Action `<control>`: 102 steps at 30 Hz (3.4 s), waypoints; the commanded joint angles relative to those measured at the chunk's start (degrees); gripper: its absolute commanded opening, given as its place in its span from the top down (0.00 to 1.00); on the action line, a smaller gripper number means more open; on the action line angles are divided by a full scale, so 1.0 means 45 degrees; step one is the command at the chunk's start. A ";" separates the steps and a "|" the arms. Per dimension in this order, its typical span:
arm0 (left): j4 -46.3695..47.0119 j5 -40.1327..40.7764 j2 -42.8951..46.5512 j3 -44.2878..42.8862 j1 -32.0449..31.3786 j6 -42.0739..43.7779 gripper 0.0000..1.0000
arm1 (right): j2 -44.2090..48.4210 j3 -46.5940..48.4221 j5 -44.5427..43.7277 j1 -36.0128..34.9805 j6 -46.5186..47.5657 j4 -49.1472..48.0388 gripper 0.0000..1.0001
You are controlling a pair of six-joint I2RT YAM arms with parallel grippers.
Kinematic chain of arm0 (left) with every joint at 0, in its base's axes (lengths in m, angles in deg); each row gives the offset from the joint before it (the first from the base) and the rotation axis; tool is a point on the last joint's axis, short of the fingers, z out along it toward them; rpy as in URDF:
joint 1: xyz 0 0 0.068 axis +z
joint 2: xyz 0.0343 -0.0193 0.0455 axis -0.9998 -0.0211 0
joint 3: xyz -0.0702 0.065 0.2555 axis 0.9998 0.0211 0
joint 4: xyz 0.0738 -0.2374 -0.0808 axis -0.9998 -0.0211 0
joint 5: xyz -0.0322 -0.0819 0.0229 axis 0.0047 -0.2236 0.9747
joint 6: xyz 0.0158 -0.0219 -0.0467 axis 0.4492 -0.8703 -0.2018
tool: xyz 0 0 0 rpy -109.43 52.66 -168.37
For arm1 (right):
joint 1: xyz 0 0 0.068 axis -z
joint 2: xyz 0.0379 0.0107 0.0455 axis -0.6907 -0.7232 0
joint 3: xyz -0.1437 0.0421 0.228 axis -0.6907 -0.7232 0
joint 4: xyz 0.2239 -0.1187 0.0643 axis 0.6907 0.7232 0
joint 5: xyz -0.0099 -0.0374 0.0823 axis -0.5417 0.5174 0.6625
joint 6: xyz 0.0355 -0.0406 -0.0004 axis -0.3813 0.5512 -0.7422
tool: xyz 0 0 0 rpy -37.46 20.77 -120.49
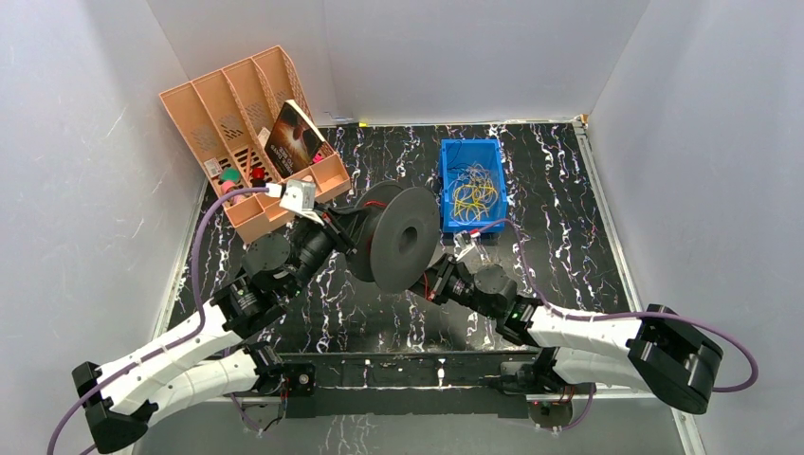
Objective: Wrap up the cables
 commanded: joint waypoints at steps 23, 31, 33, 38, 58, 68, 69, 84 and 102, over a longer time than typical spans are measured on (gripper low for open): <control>0.2203 -0.0616 -0.0260 0.1564 0.0002 -0.2984 1.00 | 0.2095 0.2484 -0.0746 -0.0888 0.0976 -0.1547 1.00; 0.2467 -0.1068 -0.0076 0.2449 -0.0008 -0.2793 1.00 | 0.2337 0.2789 -0.0480 -0.0891 0.1113 -0.1381 1.00; 0.2694 -0.1484 -0.0071 0.2687 -0.0001 -0.2727 1.00 | 0.2361 0.2832 -0.0471 -0.0888 0.1113 -0.1419 1.00; 0.2892 -0.2169 -0.0124 0.3273 -0.0008 -0.2803 1.00 | 0.2332 0.2949 -0.0226 -0.0891 0.0784 -0.1939 1.00; 0.3167 -0.2342 -0.0242 0.4294 0.0006 -0.1852 1.00 | 0.2480 0.3229 0.0554 -0.0891 -0.0108 -0.3024 1.00; 0.2965 -0.1734 0.0066 0.4483 -0.0011 -0.1323 1.00 | 0.2485 0.3403 0.1024 -0.0890 -0.0390 -0.3441 1.00; 0.2996 -0.1703 0.0098 0.4471 -0.0002 -0.1286 1.00 | 0.2530 0.3341 0.0998 -0.0891 -0.0401 -0.3482 1.00; 0.3249 -0.1694 0.0280 0.4632 0.0024 -0.1218 1.00 | 0.3034 0.2977 0.0531 -0.0890 -0.0436 -0.3762 1.00; 0.3468 -0.3632 -0.1473 0.4633 0.0015 -0.4214 1.00 | 0.0568 0.3150 -0.1139 -0.0890 -0.0291 -0.6307 1.00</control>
